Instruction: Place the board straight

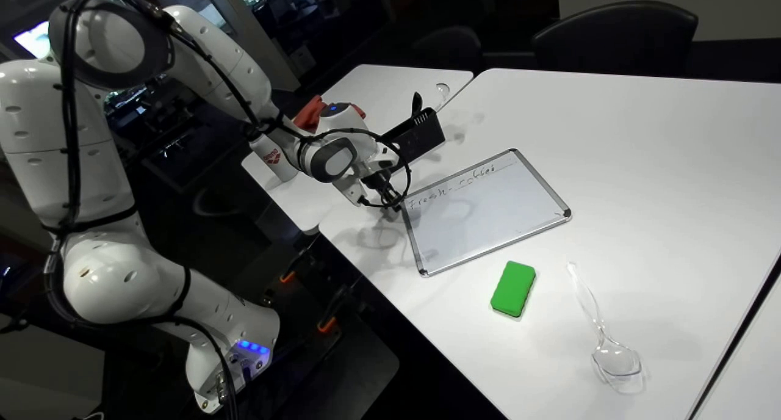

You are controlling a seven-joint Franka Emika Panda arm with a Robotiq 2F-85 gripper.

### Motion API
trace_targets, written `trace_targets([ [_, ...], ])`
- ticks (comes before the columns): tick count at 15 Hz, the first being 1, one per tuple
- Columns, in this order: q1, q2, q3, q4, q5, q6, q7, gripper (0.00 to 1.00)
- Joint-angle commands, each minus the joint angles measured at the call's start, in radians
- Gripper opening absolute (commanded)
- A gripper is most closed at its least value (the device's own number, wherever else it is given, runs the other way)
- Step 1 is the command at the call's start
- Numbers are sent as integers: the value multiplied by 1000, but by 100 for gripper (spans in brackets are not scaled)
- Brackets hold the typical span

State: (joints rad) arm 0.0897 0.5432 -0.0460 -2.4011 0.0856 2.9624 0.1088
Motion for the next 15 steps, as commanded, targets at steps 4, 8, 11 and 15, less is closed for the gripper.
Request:
trace_targets([
  [4, 17, 22, -75, 62, -22, 40, 29, 0],
  [8, 8, 33, -107, 123, -24, 10, 29, 0],
  [11, -31, 38, -69, 153, -14, -23, 2, 0],
  [15, -119, -83, 96, 35, 18, 2, -75, 0],
])
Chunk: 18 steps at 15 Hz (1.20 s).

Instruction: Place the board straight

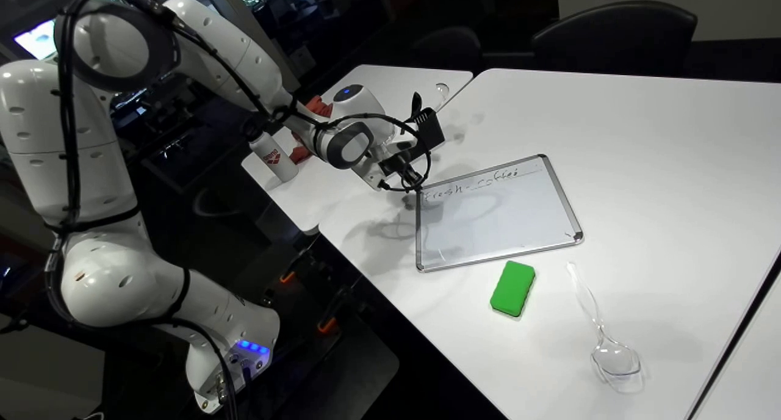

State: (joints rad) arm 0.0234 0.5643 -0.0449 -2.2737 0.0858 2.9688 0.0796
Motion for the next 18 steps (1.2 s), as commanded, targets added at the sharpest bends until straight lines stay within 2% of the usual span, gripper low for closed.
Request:
trace_targets([
  [1, -48, -136, 104, -125, 23, -21, -28, 0],
  [2, -43, -158, 109, -148, 27, -35, -15, 0],
  [5, 25, -199, 28, -190, -4, -103, 60, 0],
  [8, 19, -182, 4, -174, -13, -156, 61, 0],
  [10, -6, -159, 16, -151, 1, -166, 33, 0],
  [18, -29, -73, 22, -73, 4, -151, 16, 0],
])
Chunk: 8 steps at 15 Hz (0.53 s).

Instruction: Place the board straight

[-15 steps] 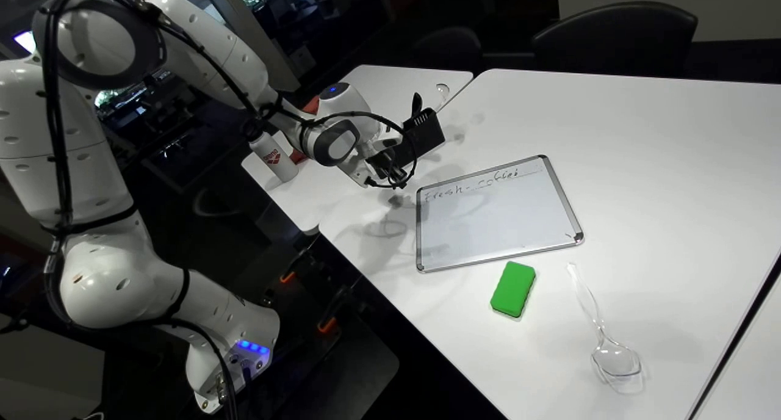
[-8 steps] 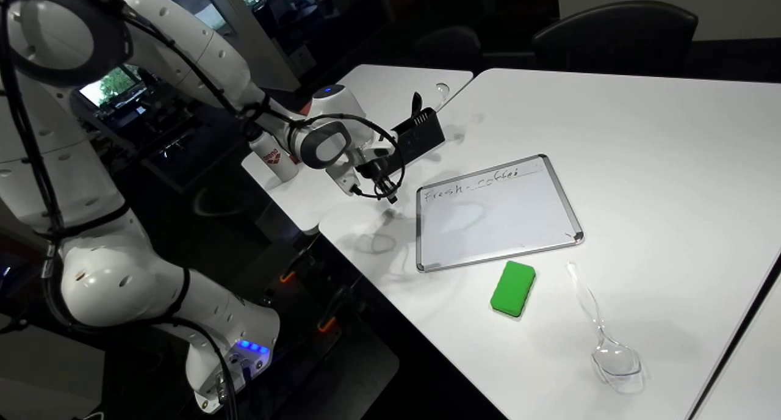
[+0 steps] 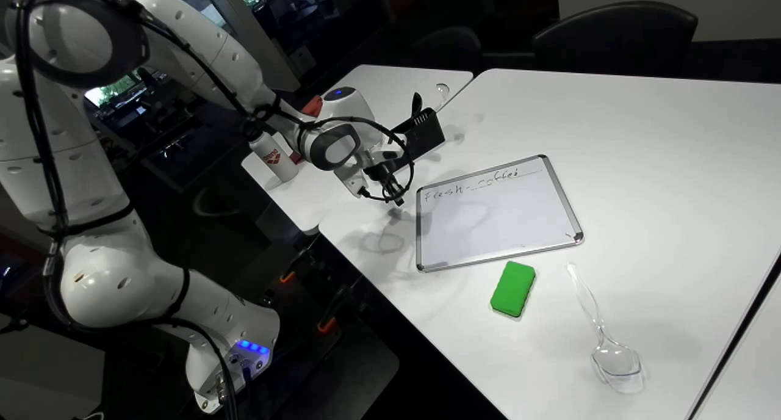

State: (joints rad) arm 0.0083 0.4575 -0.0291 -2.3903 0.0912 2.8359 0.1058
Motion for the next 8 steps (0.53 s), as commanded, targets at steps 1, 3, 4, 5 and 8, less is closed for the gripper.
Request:
trace_targets([
  [1, -19, 45, 10, 56, 2, -21, -14, 0],
  [3, -23, 67, 10, 77, 2, -20, -15, 0],
  [4, -24, 77, 8, 87, 1, -20, -13, 0],
  [5, -29, 87, 11, 98, 3, -21, -17, 0],
  [8, -44, 119, 16, 131, 8, -32, -22, 0],
])
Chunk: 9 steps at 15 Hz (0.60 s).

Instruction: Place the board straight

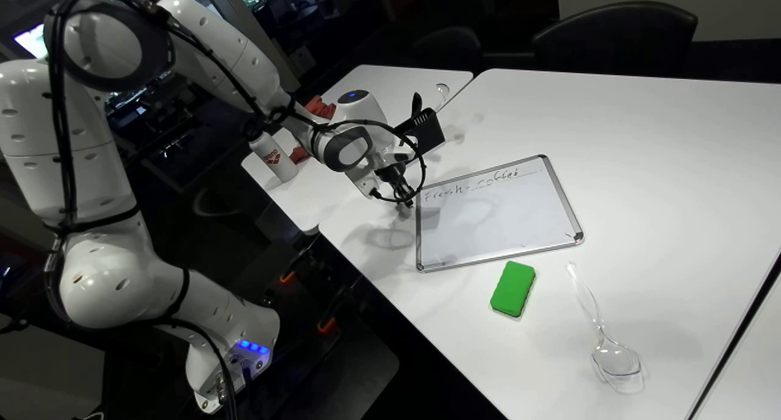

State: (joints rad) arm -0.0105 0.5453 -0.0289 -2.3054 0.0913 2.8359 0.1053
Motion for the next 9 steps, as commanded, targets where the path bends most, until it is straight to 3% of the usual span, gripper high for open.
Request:
trace_targets([
  [1, -33, 41, 19, 58, 10, -32, -26, 0],
  [9, -59, 84, 7, 133, 7, -34, -21, 0],
])
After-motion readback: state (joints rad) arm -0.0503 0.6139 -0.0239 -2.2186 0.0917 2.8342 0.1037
